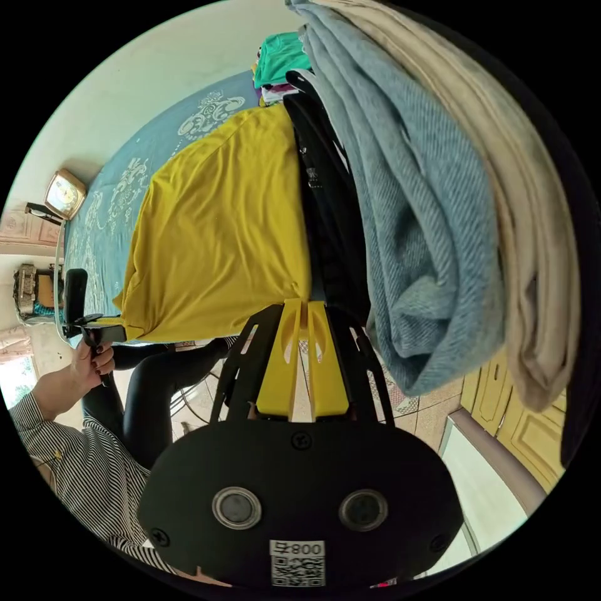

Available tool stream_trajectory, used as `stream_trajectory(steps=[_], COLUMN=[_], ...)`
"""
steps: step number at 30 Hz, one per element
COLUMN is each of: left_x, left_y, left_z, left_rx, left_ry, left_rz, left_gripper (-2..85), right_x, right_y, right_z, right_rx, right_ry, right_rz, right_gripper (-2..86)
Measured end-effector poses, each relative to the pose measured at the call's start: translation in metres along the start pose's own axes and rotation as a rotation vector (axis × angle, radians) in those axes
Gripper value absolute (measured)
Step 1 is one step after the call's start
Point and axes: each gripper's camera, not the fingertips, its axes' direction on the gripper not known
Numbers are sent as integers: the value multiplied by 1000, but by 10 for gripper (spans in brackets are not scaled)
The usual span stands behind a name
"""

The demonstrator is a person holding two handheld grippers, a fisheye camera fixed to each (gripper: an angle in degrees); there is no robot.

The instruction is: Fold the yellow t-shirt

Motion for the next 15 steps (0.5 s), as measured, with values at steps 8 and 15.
stream_trajectory(steps=[8,15], left_x=[-67,-76], left_y=[0,20], left_z=[23,11], left_rx=[16,25], left_ry=[101,66], left_rz=[-167,-122], left_gripper=[18,5], right_x=[2,-6], right_y=[5,39], right_z=[18,-9], right_rx=[26,152], right_ry=[-3,80], right_rz=[71,146], right_gripper=[29,29])
